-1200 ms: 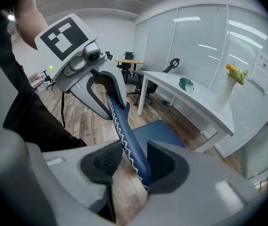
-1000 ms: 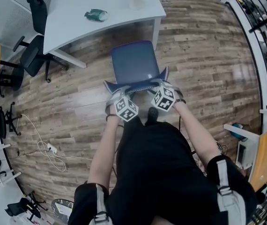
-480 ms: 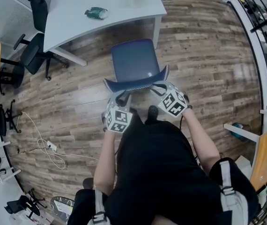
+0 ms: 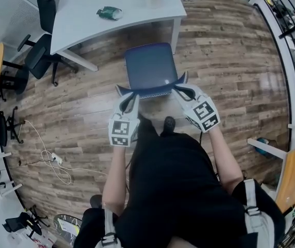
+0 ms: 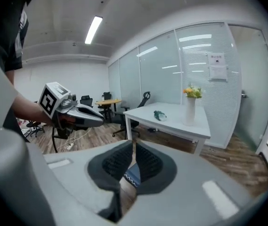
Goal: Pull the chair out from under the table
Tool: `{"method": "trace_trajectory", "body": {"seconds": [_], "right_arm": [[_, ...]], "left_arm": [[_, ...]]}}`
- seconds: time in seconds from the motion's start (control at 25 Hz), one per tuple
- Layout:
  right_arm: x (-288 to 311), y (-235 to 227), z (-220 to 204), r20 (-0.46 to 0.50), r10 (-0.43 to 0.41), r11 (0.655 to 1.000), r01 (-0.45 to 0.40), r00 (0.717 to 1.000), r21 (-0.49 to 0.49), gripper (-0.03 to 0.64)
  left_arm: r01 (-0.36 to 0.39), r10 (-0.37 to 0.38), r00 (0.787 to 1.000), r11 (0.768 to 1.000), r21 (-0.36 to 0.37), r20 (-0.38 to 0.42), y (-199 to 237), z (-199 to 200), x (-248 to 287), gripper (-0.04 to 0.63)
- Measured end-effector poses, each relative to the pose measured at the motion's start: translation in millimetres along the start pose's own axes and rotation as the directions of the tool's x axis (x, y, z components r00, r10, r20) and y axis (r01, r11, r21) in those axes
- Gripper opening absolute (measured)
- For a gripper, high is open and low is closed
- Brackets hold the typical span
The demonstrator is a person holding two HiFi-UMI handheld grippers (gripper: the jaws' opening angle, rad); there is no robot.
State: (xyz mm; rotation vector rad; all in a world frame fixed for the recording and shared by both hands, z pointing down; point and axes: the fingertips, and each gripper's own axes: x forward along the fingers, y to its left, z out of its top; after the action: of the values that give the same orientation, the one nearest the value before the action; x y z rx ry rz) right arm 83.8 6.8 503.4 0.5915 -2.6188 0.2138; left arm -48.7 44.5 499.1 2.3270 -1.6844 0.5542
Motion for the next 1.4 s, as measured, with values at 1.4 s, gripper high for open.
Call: {"method": "trace_trajectory", "body": {"seconds": [1.4], "right_arm": [[-25,16,61,0.189,0.105,0.993,-0.114,0.976,0.036,0.001]], "left_arm": [[-0.025,0.053,0.992,0.971,-0.239,0.116,22,44,-20,0.011]]}}
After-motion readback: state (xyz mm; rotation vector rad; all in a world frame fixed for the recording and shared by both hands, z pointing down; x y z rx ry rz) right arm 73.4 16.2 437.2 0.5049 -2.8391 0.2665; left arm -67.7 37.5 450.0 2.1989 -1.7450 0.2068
